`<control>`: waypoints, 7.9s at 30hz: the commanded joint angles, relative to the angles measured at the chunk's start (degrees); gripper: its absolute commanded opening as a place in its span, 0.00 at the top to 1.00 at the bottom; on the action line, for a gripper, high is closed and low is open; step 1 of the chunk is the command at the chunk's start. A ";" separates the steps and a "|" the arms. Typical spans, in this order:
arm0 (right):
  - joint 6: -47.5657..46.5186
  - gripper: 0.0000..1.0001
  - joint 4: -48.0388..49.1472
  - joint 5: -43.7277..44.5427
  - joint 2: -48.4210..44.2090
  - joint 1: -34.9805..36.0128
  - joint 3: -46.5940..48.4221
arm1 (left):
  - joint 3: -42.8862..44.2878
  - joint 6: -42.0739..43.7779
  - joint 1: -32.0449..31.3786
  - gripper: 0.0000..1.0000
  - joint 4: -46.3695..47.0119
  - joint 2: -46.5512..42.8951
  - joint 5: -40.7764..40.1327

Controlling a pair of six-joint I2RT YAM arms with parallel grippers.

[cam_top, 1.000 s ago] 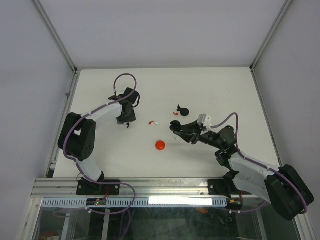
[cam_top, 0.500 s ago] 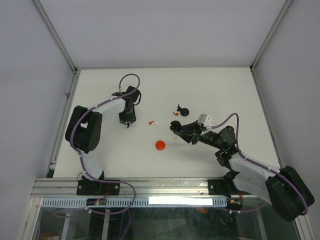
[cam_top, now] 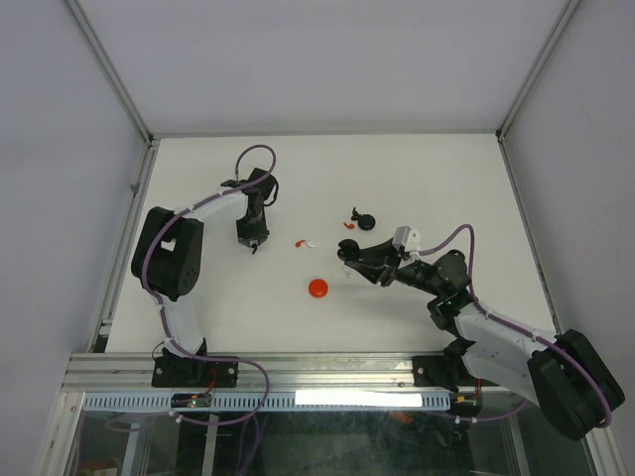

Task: Insert the wireless bluetooth earbuds into the charging case
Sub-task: Pick up the earbud from the center of the board, then place the earbud in the charging case.

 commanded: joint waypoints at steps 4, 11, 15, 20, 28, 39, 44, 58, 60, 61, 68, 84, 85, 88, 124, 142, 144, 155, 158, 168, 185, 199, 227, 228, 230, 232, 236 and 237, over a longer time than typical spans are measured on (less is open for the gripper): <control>-0.94 1.00 1.57 -0.60 -1.53 0.22 1.28 | 0.48 0.30 1.70 0.70 -0.78 -0.16 3.73; -0.94 1.00 1.45 -0.78 -1.45 0.23 1.48 | -1.22 0.29 3.28 0.72 1.09 -0.77 6.70; -0.94 1.00 1.39 -0.82 -1.53 0.17 1.47 | -1.40 0.17 3.46 0.73 1.34 -0.46 7.90; -1.03 1.00 1.11 -0.60 -1.71 0.17 1.49 | -2.26 -0.37 3.48 0.73 1.51 -0.76 8.25; -0.94 1.00 0.99 -0.78 -1.80 0.24 1.48 | -3.07 -0.84 3.50 0.73 1.51 -1.30 9.06; -1.31 1.00 0.67 -0.84 -1.38 0.28 1.83 | -5.47 -1.70 3.50 0.82 3.88 -4.84 9.72; -2.37 1.00 -1.19 0.07 -1.53 0.28 2.42 | -7.85 -2.45 3.49 0.87 8.01 -8.45 11.82; -4.63 1.00 0.31 1.55 2.09 1.30 5.76 | -15.31 -4.02 3.40 0.95 22.56 -27.88 21.44; -4.64 1.00 0.99 2.39 3.04 1.78 6.56 | -16.75 -4.67 3.23 0.96 25.62 -32.07 23.80; -4.63 1.00 1.41 2.94 3.56 2.13 7.03 | -17.96 -5.22 3.10 0.97 27.31 -33.74 24.91; -5.40 1.00 8.12 9.04 9.21 5.28 8.71 | -22.11 -8.07 -0.65 0.97 38.48 -43.00 28.24; -6.16 1.00 31.17 20.26 22.18 9.16 9.18 | -28.82 -13.11 -11.98 0.98 55.50 -53.13 23.44; -6.25 1.00 32.04 20.65 22.68 9.27 9.36 | -29.37 -13.48 -12.42 0.98 56.62 -53.42 23.41; -6.83 1.00 33.68 21.00 23.95 9.63 9.73 | -31.10 -14.40 -13.99 0.98 60.60 -53.60 23.07; -7.92 1.00 38.28 20.83 25.05 11.15 9.97 | -35.73 -7.94 -22.39 0.99 75.27 -46.63 16.98; -8.50 1.00 38.25 21.49 24.62 11.15 9.57 | -37.35 -7.43 -22.84 1.00 71.80 -48.71 16.64; -8.50 1.00 38.30 21.48 24.59 11.14 9.58 | -37.29 -7.52 -22.99 0.99 71.87 -48.68 16.64; -7.55 1.00 38.30 20.23 25.02 11.15 9.54 | -33.79 -7.79 -23.03 1.00 73.65 -46.58 16.82; -7.67 1.00 38.27 20.49 24.84 11.19 9.26 | -33.74 -7.94 -23.02 1.00 73.90 -47.01 17.22; -7.67 1.00 38.30 21.97 24.67 11.15 9.03 | -34.84 -8.87 -23.04 1.00 74.31 -49.94 17.39; -7.45 1.00 38.31 22.44 24.27 11.15 9.04 | -36.90 -9.04 -23.07 1.00 76.86 -48.10 17.79; -7.26 1.00 38.30 22.43 24.48 11.15 9.08 | -37.53 -9.72 -23.06 1.00 78.68 -47.94 18.47; -7.80 1.00 38.30 20.86 24.47 11.11 8.73 | -34.64 -3.93 -23.62 0.78 68.97 -48.79 16.64; -7.80 1.00 38.25 20.71 24.52 11.14 8.69 | -34.19 -3.54 -23.58 0.75 68.17 -48.89 16.70; -7.80 1.00 38.30 20.59 24.66 11.15 8.60 | -33.40 -2.87 -23.57 0.70 66.59 -48.94 16.65; -7.88 1.00 38.30 20.63 24.66 11.15 8.56 | -32.52 -2.31 -23.58 0.67 64.87 -49.10 16.67; -7.97 1.00 38.25 20.59 24.61 11.11 8.38 | -31.23 -1.52 -23.58 0.65 62.18 -49.66 16.60; -7.97 1.00 38.29 20.68 24.65 11.14 8.30 | -30.88 -1.40 -23.63 0.65 61.37 -49.71 16.61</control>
